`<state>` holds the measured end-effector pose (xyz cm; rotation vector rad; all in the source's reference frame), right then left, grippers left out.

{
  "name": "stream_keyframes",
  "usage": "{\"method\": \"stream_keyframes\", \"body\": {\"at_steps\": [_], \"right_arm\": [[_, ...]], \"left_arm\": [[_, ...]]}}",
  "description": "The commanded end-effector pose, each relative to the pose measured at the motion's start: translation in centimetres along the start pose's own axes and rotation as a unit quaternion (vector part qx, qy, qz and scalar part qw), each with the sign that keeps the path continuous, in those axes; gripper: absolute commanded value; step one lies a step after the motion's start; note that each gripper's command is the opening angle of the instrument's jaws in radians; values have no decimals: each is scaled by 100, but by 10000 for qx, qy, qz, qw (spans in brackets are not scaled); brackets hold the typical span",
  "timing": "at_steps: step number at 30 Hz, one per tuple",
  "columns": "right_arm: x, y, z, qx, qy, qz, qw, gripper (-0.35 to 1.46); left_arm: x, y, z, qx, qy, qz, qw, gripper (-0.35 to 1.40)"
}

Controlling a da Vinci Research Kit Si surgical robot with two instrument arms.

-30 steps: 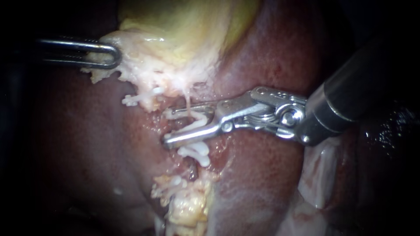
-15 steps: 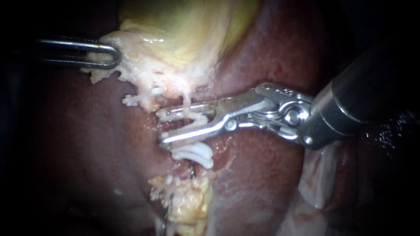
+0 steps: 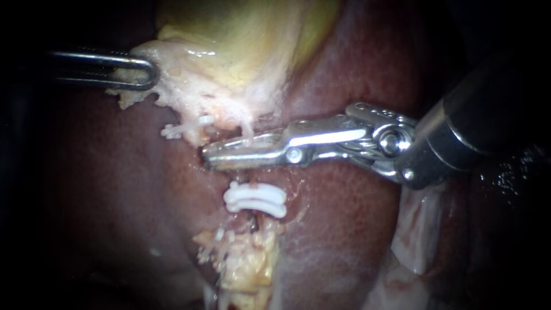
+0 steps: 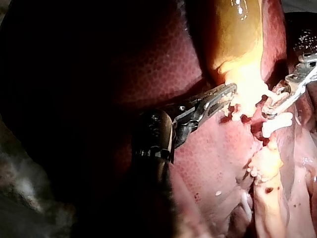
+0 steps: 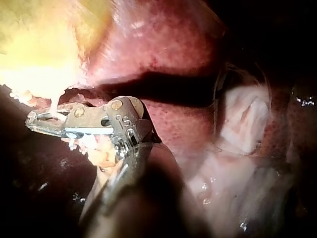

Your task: Clipping third clip right tube

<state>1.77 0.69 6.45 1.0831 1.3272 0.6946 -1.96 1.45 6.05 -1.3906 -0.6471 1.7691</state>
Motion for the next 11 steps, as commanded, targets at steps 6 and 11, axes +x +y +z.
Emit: {"method": "stream_keyframes", "body": {"at_steps": [6,11], "right_arm": [[-2,3,-1,-1,-8,-13,10000,-35],[-3,4,1,-3,-9,-17,10000,-35]], "left_arm": [[-1,0,1,8,3,5,10000,-35],[-2,0,1,10,4,8,10000,-35]]}}
